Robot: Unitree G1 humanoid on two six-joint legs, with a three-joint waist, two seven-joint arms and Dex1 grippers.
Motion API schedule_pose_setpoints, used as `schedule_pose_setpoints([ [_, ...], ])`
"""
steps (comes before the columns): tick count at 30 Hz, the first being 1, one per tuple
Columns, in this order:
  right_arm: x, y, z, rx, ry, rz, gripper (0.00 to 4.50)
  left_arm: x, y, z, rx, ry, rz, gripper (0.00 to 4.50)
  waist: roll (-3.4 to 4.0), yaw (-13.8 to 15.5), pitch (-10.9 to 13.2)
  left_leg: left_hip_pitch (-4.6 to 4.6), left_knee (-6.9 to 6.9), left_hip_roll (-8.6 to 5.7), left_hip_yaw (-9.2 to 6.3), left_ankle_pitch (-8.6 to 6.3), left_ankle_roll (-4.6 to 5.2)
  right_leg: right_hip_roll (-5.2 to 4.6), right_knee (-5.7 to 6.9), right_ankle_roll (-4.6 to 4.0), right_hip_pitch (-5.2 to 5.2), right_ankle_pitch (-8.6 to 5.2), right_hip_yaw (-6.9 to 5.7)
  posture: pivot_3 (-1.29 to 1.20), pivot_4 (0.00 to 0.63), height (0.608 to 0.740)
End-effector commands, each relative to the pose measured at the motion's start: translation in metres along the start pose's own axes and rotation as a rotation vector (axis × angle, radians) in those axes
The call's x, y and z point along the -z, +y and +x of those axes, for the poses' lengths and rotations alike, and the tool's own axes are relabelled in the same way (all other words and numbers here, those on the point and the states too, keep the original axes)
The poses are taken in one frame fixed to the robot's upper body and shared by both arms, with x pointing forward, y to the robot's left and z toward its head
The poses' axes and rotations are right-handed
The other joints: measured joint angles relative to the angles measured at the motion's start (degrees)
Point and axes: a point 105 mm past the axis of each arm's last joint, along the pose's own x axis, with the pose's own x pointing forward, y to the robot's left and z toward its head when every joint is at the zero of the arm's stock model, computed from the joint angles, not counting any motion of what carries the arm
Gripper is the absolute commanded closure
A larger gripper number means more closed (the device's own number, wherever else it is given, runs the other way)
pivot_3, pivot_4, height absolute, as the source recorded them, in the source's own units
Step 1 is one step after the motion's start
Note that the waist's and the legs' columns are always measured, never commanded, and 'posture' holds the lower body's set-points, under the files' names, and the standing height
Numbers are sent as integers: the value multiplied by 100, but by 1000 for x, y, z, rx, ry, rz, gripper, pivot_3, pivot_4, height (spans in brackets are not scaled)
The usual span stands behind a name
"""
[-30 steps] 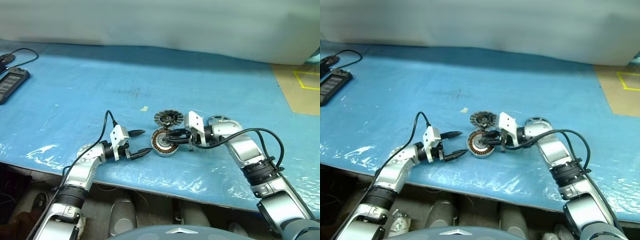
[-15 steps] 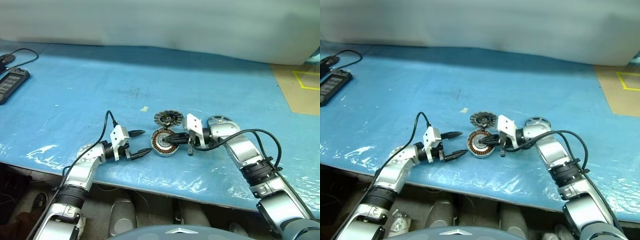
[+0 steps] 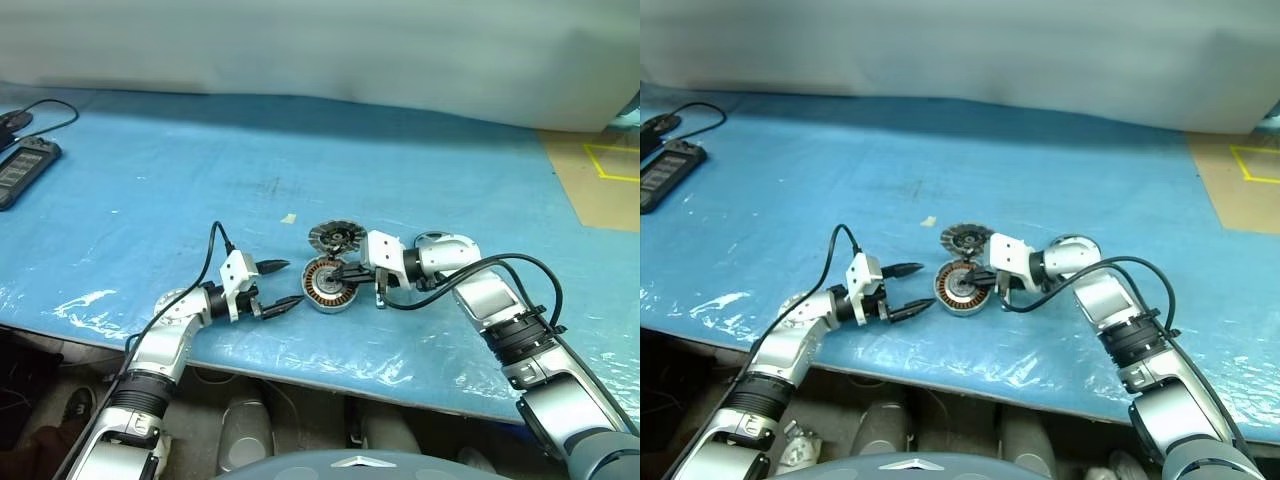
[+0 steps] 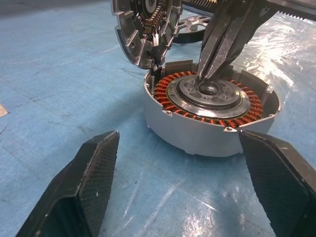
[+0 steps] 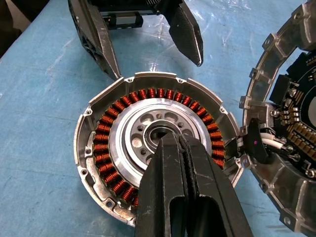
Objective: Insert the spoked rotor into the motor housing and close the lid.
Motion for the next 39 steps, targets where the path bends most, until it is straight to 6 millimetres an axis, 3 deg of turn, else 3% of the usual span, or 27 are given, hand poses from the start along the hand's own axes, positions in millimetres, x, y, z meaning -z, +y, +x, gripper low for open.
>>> schedule_pose_setpoints([
  [1,39,19,6,-60,143,72,4477,-6,2,-1,-5,-18,24,415,0,0,0,3,0,-1,0,0,0,-1,0,1,3,-1,0,0,150,740],
  [8,42,16,3,-38,152,47,4477,-5,2,0,-2,-18,23,415,-1,1,-1,9,-2,-2,-1,0,0,-5,0,18,7,-11,2,0,150,740],
  [18,4,9,-5,-31,-44,74,4477,-5,2,2,4,-20,24,415,0,2,0,4,-13,-1,-1,-1,0,-4,-8,8,2,-6,2,0,150,740],
  [24,-15,3,-10,-21,-74,27,4477,-4,1,2,5,-19,20,415,0,2,0,-32,-14,-2,0,0,0,-3,-13,6,-30,-6,-1,0,150,740],
  [39,-28,2,-8,-20,-97,5,4477,-2,-1,2,4,-18,13,415,1,2,1,-54,-12,-3,0,0,-1,-2,-7,5,-56,-6,-1,0,150,740],
])
